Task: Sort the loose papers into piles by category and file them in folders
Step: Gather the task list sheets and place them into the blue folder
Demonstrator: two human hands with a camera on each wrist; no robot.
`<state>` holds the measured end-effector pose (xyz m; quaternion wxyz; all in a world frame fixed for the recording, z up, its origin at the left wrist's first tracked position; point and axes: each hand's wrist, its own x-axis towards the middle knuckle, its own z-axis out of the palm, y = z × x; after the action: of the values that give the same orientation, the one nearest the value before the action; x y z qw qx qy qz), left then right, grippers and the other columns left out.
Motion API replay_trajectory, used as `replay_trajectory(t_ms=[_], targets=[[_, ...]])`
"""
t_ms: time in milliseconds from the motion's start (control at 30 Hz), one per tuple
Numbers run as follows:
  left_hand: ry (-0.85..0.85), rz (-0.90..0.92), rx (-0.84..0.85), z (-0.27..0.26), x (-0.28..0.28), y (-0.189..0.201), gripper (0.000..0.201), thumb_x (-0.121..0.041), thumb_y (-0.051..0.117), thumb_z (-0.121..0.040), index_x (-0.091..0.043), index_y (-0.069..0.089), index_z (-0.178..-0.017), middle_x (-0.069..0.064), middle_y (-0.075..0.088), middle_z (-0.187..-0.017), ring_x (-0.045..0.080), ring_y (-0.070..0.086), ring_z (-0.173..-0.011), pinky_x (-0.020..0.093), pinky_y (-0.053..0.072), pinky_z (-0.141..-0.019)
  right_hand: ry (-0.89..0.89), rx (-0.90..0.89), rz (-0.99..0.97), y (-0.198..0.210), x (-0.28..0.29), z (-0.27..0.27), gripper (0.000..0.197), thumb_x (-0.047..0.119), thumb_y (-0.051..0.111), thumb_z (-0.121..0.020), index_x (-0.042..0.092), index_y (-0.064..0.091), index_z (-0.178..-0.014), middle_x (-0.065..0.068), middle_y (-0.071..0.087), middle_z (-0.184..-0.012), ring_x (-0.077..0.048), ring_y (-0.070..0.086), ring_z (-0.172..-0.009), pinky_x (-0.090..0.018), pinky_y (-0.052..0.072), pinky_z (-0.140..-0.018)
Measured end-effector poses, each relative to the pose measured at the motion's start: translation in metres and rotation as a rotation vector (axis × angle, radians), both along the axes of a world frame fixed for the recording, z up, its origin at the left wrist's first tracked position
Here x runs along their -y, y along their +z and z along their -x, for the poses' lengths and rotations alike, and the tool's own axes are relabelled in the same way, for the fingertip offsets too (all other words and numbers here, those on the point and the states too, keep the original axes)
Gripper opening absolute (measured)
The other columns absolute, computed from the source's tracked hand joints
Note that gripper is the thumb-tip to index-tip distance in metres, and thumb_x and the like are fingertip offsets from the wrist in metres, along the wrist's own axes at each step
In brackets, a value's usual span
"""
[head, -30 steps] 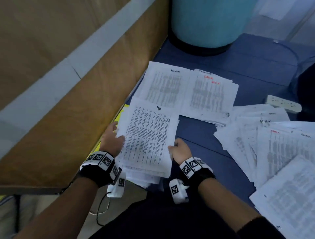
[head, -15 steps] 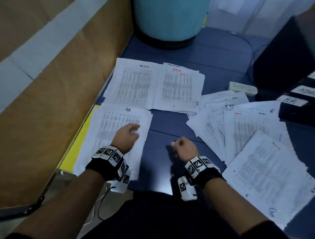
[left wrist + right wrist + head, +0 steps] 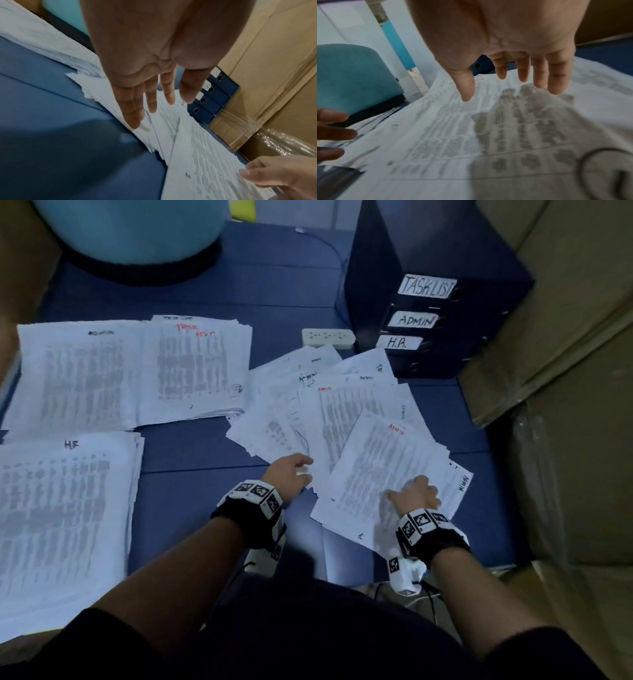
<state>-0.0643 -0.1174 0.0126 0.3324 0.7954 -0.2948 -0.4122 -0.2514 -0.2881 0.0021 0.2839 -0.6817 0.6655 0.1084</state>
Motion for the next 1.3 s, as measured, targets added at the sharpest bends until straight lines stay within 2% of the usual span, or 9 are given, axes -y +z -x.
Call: replay_trajectory(t_ms=[367, 467, 600, 833, 900, 1000, 1067, 1200, 1300], targets=[[-0.1, -0.189, 0.113, 0.024, 0.034, -0.032, 0.055, -0.024, 0.061, -0.087, -0.017, 0.044, -0.139, 0.008, 0.037, -0.148, 0.025, 0.035, -0.136, 0.043, 0.03, -0.112, -0.122, -0.061, -0.012, -0.021, 0.033, 0.026, 0.088, 0.033, 0.077, -0.08, 0.008, 0.02, -0.143, -0.023, 0.032, -0.143, -0.042, 0.034, -0.131, -0.053, 0.04, -0.1], [-0.127, -0.196, 0.12, 0.022, 0.035, -0.032, 0.054, -0.025, 0.061, -0.089, -0.016, 0.044, -0.139, 0.006, 0.041, -0.145, 0.025, 0.039, -0.134, 0.042, 0.031, -0.111, -0.154, 0.009, -0.033, -0.025, 0.037, 0.022, 0.084, 0.023, 0.08, -0.079, 0.005, 0.025, -0.139, -0.024, 0.041, -0.138, -0.043, 0.047, -0.122, -0.051, 0.05, -0.092], [-0.137, -0.19, 0.119, 0.021, 0.037, -0.032, 0.054, -0.026, 0.061, -0.089, -0.015, 0.044, -0.139, 0.006, 0.042, -0.145, 0.024, 0.04, -0.133, 0.04, 0.032, -0.111, -0.139, -0.059, -0.024, -0.02, 0.039, 0.017, 0.09, 0.029, 0.079, -0.079, 0.006, 0.021, -0.144, -0.022, 0.028, -0.146, -0.041, 0.031, -0.133, -0.053, 0.043, -0.096], [-0.147, -0.208, 0.115, 0.022, 0.038, -0.025, 0.059, -0.025, 0.063, -0.088, -0.017, 0.04, -0.142, 0.003, 0.04, -0.148, 0.022, 0.039, -0.134, 0.036, 0.032, -0.11, -0.072, -0.081, -0.094, -0.022, 0.027, -0.008, 0.077, 0.016, 0.074, -0.083, 0.004, 0.025, -0.141, -0.02, 0.031, -0.145, -0.039, 0.039, -0.129, -0.045, 0.046, -0.093], [-0.093, -0.226, 0.194, 0.023, 0.041, -0.023, 0.064, -0.018, 0.064, -0.086, -0.017, 0.036, -0.143, 0.006, 0.035, -0.148, 0.022, 0.04, -0.131, 0.03, 0.034, -0.103, -0.021, -0.1, -0.094, -0.021, 0.021, -0.013, 0.069, 0.018, 0.073, -0.084, 0.004, 0.03, -0.136, -0.019, 0.031, -0.143, -0.037, 0.039, -0.128, -0.04, 0.047, -0.088], [0.091, -0.214, 0.295, 0.027, 0.045, -0.014, 0.061, -0.003, 0.061, -0.083, -0.016, 0.039, -0.139, 0.01, 0.038, -0.137, 0.021, 0.052, -0.1, 0.024, 0.041, -0.08, -0.006, -0.062, -0.092, -0.022, 0.019, -0.014, 0.071, 0.021, 0.076, -0.082, 0.005, 0.031, -0.135, -0.018, 0.031, -0.142, -0.038, 0.041, -0.126, -0.042, 0.048, -0.086], [0.117, -0.176, 0.246, 0.03, 0.052, -0.009, 0.06, -0.001, 0.057, -0.083, -0.015, 0.039, -0.138, 0.011, 0.05, -0.126, 0.021, 0.054, -0.093, 0.026, 0.044, -0.077, -0.02, 0.0, -0.088, -0.025, 0.021, -0.009, 0.069, 0.022, 0.078, -0.08, 0.005, 0.034, -0.131, -0.018, 0.033, -0.139, -0.04, 0.045, -0.122, -0.045, 0.051, -0.084], [-0.008, -0.236, 0.146, 0.039, 0.066, 0.0, 0.051, -0.007, 0.055, -0.089, -0.008, 0.042, -0.137, 0.013, 0.058, -0.123, 0.025, 0.056, -0.107, 0.025, 0.04, -0.082, -0.059, 0.164, -0.097, -0.027, 0.027, 0.004, 0.065, 0.026, 0.075, -0.083, 0.006, 0.039, -0.134, -0.015, 0.039, -0.135, -0.033, 0.055, -0.107, -0.03, 0.046, -0.066], [-0.132, -0.25, 0.223, 0.046, 0.069, 0.006, 0.028, -0.01, 0.044, -0.094, -0.001, 0.057, -0.116, 0.013, 0.06, -0.107, 0.024, 0.054, -0.094, 0.024, 0.036, -0.076, -0.127, 0.281, -0.102, -0.026, 0.032, 0.015, 0.058, 0.032, 0.072, -0.084, 0.012, 0.044, -0.131, -0.011, 0.049, -0.13, -0.028, 0.057, -0.106, -0.029, 0.045, -0.074]])
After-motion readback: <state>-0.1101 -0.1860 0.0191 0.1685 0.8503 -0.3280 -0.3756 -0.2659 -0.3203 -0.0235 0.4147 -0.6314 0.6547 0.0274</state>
